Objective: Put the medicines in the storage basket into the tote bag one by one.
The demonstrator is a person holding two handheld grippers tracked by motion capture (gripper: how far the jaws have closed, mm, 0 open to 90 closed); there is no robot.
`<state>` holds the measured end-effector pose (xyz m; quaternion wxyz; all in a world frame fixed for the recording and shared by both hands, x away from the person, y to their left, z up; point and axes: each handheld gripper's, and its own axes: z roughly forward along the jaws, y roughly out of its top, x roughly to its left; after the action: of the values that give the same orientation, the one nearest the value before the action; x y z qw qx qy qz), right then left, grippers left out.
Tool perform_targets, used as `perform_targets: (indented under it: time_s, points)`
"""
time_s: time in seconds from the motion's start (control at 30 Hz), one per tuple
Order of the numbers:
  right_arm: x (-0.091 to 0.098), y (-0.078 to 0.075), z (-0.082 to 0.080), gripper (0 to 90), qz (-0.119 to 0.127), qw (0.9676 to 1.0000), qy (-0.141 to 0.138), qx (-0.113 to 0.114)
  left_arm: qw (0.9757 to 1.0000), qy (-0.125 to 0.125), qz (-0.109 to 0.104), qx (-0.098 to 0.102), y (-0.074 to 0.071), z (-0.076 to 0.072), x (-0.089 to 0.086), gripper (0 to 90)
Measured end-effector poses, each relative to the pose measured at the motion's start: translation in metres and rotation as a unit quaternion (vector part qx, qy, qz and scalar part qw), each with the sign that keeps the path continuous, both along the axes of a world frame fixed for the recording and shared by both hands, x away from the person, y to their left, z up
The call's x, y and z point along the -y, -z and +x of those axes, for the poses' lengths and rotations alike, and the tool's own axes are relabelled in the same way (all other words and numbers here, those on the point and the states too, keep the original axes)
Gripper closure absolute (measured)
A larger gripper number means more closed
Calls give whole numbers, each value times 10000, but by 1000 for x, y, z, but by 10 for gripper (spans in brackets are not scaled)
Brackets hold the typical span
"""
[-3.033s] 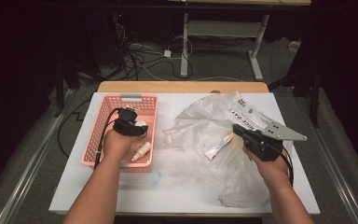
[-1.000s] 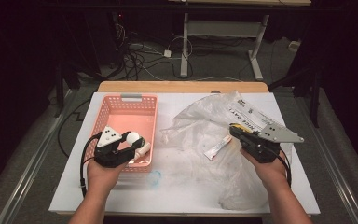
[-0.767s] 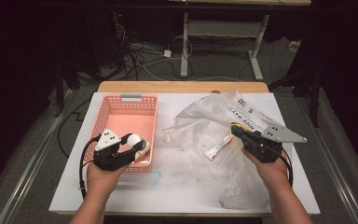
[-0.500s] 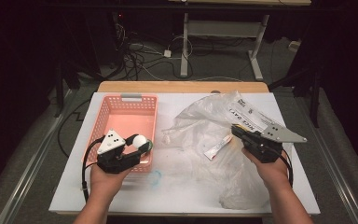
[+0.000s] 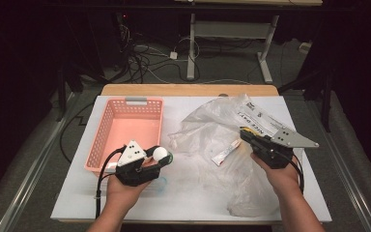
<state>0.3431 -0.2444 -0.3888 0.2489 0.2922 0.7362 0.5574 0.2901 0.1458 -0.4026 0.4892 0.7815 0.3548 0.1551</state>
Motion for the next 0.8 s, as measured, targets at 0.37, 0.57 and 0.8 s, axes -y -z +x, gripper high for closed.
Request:
perform_targets:
  time_s: [0.37, 0.57, 0.8]
  points:
    - [-1, -1, -1, 900, 21, 10000, 21, 14, 9996, 263, 92, -27, 8, -4, 20, 485]
    - [-1, -2, -1, 900, 28, 10000, 30, 25, 9991, 396, 153, -59, 12, -5, 30, 485]
    - [-2, -2, -1, 900, 14, 10000, 30, 29, 9979, 596, 220, -95, 17, -6, 48, 485]
